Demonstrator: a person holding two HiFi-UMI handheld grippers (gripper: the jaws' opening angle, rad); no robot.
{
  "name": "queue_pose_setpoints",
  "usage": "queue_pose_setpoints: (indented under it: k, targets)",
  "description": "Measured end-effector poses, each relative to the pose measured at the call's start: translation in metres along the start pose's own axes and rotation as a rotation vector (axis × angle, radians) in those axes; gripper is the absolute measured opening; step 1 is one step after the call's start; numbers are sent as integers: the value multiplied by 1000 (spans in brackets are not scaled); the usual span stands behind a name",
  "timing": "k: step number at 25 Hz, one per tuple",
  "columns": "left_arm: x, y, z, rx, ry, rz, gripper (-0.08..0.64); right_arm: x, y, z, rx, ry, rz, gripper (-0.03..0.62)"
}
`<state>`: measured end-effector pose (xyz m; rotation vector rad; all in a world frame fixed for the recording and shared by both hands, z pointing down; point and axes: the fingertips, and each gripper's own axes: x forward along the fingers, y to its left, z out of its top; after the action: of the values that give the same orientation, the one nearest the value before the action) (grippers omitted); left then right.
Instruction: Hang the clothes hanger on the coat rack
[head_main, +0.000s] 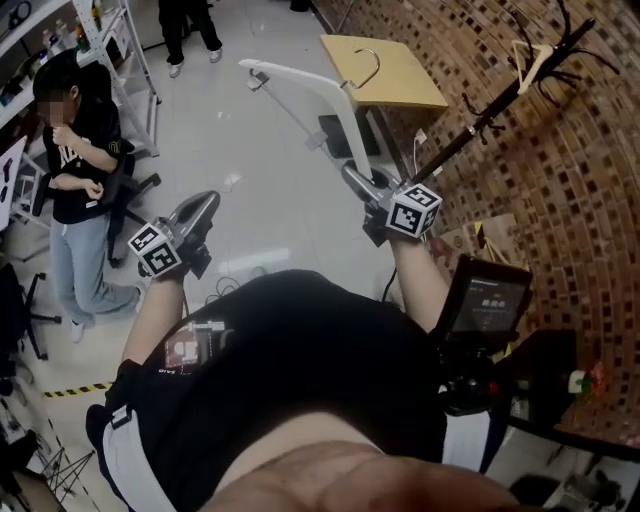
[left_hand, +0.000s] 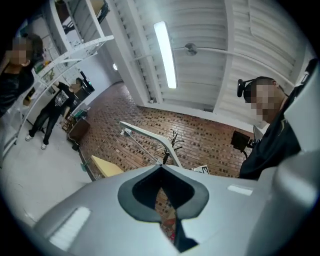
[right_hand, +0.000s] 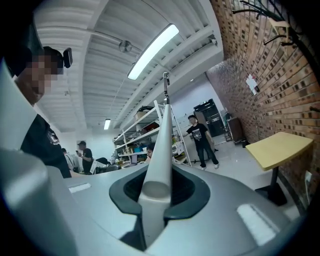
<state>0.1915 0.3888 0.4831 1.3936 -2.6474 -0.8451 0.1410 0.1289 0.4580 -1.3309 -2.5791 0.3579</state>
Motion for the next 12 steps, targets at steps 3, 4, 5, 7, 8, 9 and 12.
queue_pose_setpoints:
  k: [3,4,5,7,8,9,12]
  targets:
    - [42,27,-2,-20,21,-61,2,-10,-35,1,-5,7,-75,80]
    - [58,37,-1,-30,23,-83,2,-13,-48,2,-8,10,-102,80]
    - [74,48,0,-40,24,-105,2,-15,-60,5,-10,12,-130,80]
    - [107,69,5,-58,32,-156,2,-16,-85,12,-12,7,-184,80]
    - [123,79,9,-64,42,-184,2,-15,-96,16,-12,0,-210,80]
    - [139,89,12,-66,56,-212,2,-13,-107,21,-10,-9,-235,80]
    - [180,123,30,-64,97,-285,2,1,-139,35,4,-50,-298,80]
